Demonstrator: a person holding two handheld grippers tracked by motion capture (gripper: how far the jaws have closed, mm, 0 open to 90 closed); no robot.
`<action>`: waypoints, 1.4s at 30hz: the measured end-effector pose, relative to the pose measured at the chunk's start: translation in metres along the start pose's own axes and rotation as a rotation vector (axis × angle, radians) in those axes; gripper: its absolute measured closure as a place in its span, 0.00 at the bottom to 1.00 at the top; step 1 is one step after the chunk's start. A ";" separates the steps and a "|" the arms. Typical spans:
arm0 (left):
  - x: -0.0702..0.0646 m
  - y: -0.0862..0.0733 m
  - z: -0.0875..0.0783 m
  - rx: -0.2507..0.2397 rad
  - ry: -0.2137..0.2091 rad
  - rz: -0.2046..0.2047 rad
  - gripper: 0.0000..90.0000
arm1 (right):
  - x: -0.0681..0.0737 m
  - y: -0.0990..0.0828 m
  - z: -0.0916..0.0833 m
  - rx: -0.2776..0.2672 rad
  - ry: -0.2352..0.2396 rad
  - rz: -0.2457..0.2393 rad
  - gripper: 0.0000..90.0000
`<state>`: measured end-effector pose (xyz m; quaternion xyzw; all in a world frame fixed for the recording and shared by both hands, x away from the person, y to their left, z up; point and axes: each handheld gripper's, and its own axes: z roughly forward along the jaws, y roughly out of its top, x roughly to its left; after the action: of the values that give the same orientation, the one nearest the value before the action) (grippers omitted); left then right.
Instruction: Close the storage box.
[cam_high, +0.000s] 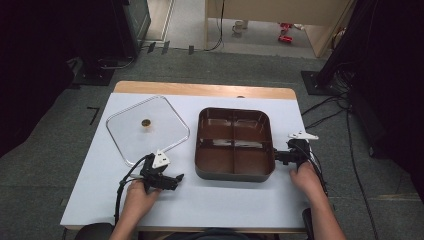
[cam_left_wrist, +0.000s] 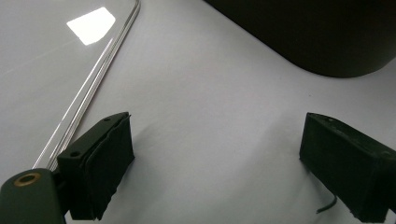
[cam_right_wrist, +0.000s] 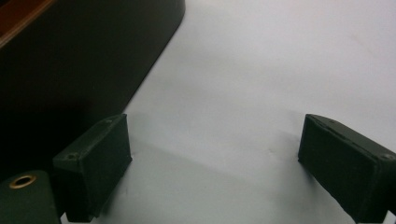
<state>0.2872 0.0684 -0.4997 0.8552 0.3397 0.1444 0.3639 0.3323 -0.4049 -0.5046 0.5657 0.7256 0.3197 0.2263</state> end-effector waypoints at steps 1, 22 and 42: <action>0.000 0.000 0.000 0.000 0.000 0.000 0.11 | 0.000 0.000 0.000 0.000 0.000 0.000 0.10; -0.001 0.000 0.000 -0.002 0.003 0.001 0.10 | 0.000 0.000 0.000 0.001 0.001 0.001 0.10; -0.003 0.002 -0.001 0.018 0.036 -0.041 0.11 | 0.000 0.000 0.000 0.000 0.000 -0.003 0.10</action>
<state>0.2858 0.0653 -0.4975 0.8486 0.3648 0.1492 0.3529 0.3322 -0.4051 -0.5047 0.5647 0.7264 0.3195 0.2267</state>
